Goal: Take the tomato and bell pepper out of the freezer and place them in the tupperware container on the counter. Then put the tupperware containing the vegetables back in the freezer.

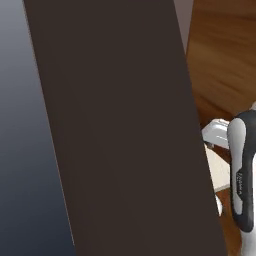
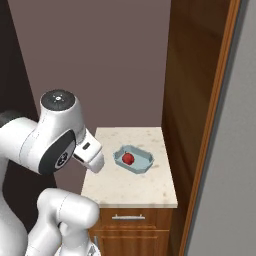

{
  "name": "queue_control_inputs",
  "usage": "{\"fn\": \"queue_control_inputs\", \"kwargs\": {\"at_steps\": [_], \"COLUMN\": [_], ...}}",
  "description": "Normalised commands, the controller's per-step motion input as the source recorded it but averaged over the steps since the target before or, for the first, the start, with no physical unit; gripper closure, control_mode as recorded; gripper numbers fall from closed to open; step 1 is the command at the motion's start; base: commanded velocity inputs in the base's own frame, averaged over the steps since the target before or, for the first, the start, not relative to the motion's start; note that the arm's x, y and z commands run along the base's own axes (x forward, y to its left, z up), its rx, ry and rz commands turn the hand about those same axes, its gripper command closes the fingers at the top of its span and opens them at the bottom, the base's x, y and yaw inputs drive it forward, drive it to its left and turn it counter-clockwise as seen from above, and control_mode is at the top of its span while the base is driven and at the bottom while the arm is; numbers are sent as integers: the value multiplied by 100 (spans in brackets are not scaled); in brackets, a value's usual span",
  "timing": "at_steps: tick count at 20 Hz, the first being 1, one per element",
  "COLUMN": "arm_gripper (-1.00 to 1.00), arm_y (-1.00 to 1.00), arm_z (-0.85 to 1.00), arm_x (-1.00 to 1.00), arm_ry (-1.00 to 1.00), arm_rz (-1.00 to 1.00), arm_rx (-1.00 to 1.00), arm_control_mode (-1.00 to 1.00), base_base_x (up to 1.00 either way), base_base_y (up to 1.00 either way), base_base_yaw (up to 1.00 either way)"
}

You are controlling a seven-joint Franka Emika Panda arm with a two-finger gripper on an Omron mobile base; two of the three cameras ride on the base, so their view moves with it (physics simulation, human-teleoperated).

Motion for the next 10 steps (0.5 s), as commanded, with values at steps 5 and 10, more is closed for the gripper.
{"fn": "queue_control_inputs", "kwargs": {"at_steps": [5,10], "arm_gripper": [-100,-100], "arm_y": [0,0], "arm_z": [3,0], "arm_x": [-88,0], "arm_ry": [15,0], "arm_rz": [0,0], "arm_rx": [0,0], "arm_control_mode": [-100,100], "base_base_x": [0,-73], "base_base_y": [0,11], "base_base_yaw": [0,0]}}
